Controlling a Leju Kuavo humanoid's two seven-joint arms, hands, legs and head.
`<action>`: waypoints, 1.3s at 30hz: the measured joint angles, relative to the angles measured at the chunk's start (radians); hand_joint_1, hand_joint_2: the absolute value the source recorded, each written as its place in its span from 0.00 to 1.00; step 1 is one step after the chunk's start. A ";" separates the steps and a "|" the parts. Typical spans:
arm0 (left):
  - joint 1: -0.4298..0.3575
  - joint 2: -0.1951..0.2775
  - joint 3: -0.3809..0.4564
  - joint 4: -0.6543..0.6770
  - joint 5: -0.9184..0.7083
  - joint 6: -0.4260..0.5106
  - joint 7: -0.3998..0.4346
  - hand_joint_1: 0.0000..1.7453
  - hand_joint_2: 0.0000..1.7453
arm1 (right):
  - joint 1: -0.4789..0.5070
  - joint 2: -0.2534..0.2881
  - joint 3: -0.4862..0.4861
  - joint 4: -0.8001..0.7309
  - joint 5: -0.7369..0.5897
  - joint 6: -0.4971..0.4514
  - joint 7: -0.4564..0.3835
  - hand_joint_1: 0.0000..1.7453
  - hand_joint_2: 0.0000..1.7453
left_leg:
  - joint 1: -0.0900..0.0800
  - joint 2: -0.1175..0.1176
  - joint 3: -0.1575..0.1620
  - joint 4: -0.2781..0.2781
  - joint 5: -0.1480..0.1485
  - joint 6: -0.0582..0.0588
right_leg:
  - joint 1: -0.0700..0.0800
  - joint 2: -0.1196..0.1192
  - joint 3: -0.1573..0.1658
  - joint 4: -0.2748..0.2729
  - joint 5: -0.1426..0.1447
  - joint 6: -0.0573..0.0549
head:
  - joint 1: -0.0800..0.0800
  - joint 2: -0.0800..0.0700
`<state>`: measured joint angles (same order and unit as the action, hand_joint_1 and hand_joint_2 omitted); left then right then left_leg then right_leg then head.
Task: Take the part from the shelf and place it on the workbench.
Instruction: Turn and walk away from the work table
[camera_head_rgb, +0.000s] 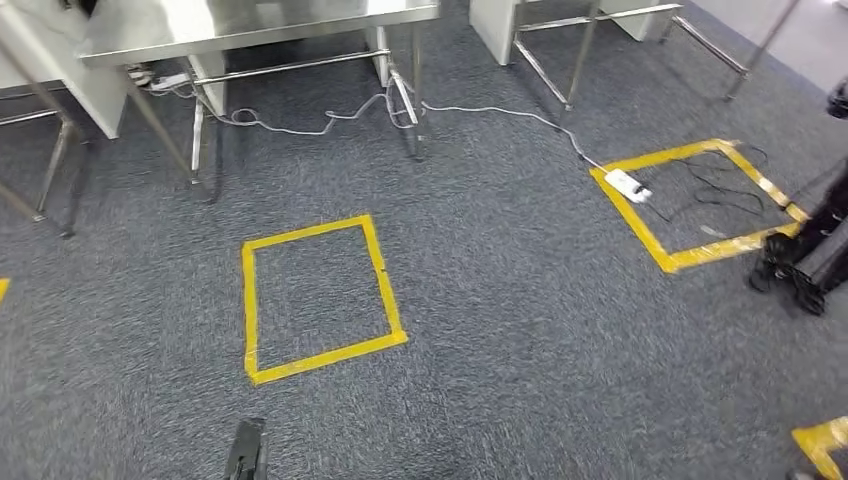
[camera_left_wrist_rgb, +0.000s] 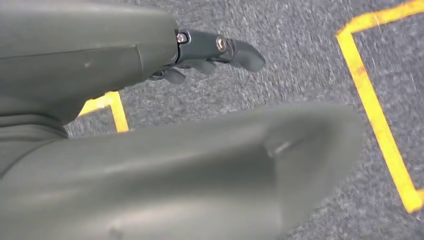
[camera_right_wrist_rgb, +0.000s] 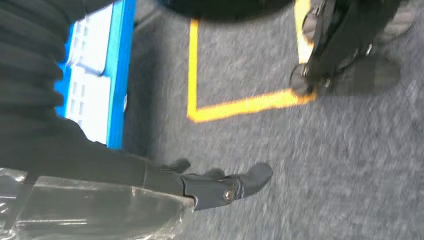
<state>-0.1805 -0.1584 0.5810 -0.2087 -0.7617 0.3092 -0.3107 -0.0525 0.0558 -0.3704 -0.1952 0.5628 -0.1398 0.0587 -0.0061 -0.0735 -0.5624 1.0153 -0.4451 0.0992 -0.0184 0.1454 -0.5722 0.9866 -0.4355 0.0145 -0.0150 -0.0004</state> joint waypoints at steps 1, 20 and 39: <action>-0.002 -0.001 0.000 0.000 0.000 0.000 0.000 0.00 0.00 | 0.001 -0.001 0.000 0.000 0.000 0.000 0.000 0.00 1.00 | 0.002 0.013 0.011 -0.024 0.011 -0.002 | 0.004 -0.012 -0.004 0.000 0.001 0.004 | -0.003 0.000; 0.001 -0.006 0.000 0.000 -0.003 -0.030 0.050 0.00 0.00 | -0.007 -0.014 0.000 0.000 0.003 0.018 0.003 0.00 1.00 | 0.026 0.086 -0.047 0.159 -0.139 -0.105 | -0.019 -0.143 -0.002 -0.014 0.015 -0.011 | 0.005 0.000; 0.002 -0.004 -0.004 0.002 -0.015 -0.060 0.083 0.00 0.00 | 0.002 -0.016 -0.003 0.001 0.002 0.038 0.003 0.00 1.00 | 0.004 0.138 0.035 -0.035 -0.012 -0.039 | 0.005 -0.139 -0.139 0.247 -0.079 0.021 | 0.013 0.000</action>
<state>-0.1781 -0.1624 0.5768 -0.2071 -0.7767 0.2488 -0.2281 -0.0510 0.0400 -0.3734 -0.1942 0.5650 -0.1019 0.0622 -0.0022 0.0649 -0.5270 0.9803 -0.4576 0.0605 -0.0138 0.0067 -0.7112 1.2336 -0.5147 0.0356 -0.0021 -0.0004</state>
